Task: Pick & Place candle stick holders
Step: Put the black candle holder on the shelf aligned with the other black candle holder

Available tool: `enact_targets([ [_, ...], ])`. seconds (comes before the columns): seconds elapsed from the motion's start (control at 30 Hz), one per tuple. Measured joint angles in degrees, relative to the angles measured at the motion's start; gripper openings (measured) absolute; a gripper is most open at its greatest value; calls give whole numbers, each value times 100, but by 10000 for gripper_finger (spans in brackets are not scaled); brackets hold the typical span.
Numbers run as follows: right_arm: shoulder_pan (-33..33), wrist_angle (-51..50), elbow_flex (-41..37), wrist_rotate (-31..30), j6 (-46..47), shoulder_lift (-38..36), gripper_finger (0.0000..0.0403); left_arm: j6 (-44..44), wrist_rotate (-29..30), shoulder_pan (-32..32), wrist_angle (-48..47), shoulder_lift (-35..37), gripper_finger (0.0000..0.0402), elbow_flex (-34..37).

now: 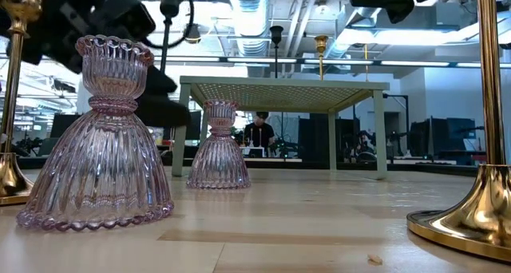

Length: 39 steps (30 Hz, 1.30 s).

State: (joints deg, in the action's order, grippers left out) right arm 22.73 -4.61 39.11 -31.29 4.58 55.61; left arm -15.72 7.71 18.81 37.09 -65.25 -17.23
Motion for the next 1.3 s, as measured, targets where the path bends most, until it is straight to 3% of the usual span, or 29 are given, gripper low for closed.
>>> enact_targets([
  [0.27,-400,965,4,753,-206,772,0,341,514,-2,-658,760,17,-285],
  [0.63,-1189,3552,21,1980,-356,2314,0,907,775,-50,-1191,338,17,-1219],
  [0.83,-1423,3939,482,2457,-168,2938,3,957,777,-59,-1184,80,20,-1408],
  [1.3,-1454,3516,1822,2742,-197,4085,126,952,773,-275,-1223,11,20,-1458],
])
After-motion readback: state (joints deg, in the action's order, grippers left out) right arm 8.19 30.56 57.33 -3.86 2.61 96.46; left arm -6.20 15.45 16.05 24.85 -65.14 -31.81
